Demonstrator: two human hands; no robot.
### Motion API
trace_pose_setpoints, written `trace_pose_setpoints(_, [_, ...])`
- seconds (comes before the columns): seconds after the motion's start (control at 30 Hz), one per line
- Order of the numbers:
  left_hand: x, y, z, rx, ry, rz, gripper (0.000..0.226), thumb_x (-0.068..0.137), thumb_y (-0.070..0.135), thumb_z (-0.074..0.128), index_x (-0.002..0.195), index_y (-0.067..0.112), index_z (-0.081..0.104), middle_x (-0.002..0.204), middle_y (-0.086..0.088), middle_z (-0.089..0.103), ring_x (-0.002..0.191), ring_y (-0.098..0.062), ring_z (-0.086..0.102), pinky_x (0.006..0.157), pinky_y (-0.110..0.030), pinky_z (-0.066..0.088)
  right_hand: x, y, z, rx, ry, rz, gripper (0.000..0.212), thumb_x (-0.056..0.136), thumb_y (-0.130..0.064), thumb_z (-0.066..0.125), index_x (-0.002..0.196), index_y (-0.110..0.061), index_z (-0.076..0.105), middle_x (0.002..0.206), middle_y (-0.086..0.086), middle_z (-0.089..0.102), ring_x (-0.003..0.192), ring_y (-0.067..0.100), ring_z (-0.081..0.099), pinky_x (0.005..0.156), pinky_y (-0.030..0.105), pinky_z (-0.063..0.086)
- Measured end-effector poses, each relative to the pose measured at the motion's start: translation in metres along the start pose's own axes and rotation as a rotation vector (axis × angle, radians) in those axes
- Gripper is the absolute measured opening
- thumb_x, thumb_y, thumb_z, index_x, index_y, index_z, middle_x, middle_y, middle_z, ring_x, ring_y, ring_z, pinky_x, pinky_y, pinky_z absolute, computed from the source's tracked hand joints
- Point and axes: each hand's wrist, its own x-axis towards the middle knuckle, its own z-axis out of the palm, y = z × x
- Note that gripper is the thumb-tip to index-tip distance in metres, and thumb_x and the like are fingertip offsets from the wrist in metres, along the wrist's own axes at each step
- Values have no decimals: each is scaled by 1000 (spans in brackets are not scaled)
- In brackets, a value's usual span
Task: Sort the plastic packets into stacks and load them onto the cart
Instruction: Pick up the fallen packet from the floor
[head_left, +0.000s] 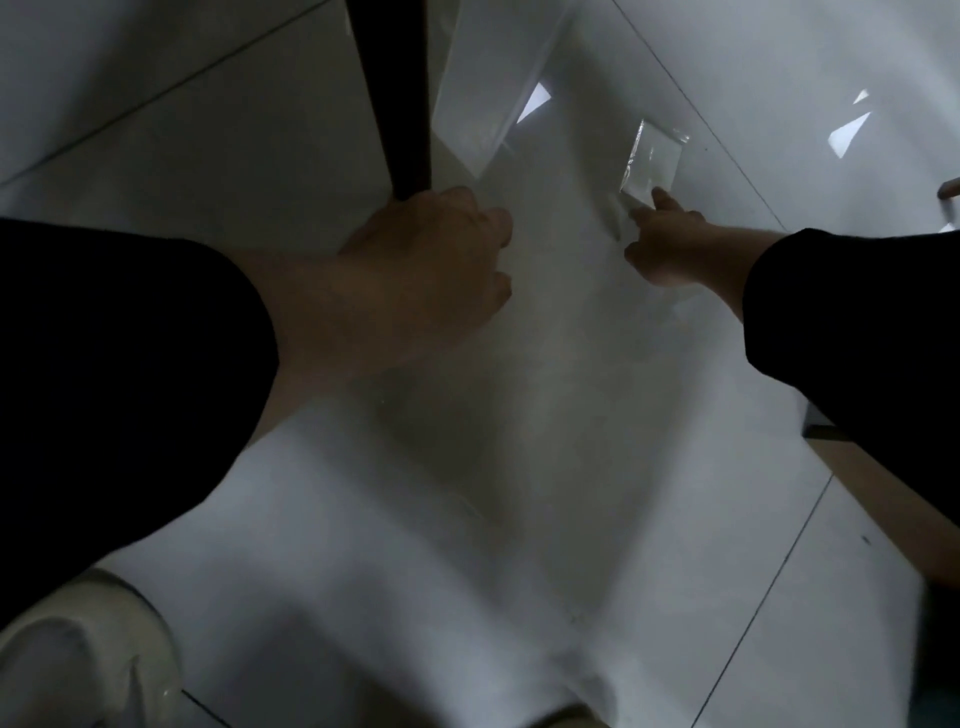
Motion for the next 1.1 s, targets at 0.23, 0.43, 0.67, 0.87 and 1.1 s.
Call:
trace_pose_setpoints(0.23, [9,-10,6,-15,-32,-15,40,95,44,56,129,23,58,130,-9,55,122,-39,54,100,-47,49,11,-4,3,25,80,23,56,97,-5,43,152,-1,30,153,20,29,135,44,35,112,44,33])
trace_pose_setpoints(0.43, [9,-4,-8,-25,-27,-12,40,98,43,54,131,21,56,135,-10,54,125,-38,53,101,-46,48,-7,-16,15,42,164,62,48,92,-5,44,139,-1,43,141,14,38,125,42,39,102,53,39])
trace_pose_setpoints(0.67, [-3,-4,-31,-49,-20,-27,39,99,39,53,134,20,54,141,-11,51,130,-37,50,103,-44,44,-36,-40,7,186,214,-147,22,91,-15,35,94,-3,53,123,24,52,118,43,50,101,49,46])
trace_pose_setpoints(0.87, [-15,-8,-48,-95,6,-60,40,100,36,54,136,19,55,142,-12,52,127,-36,54,98,-40,45,-51,-64,-11,225,275,-174,29,96,-10,38,109,5,60,133,25,51,125,41,49,106,43,44])
trace_pose_setpoints(1.1, [-39,-23,-52,-159,36,-51,41,100,37,53,136,17,54,144,-14,51,128,-36,53,105,-43,46,-82,-91,-27,248,370,-221,37,102,-16,43,130,3,60,140,22,52,131,37,46,107,36,36])
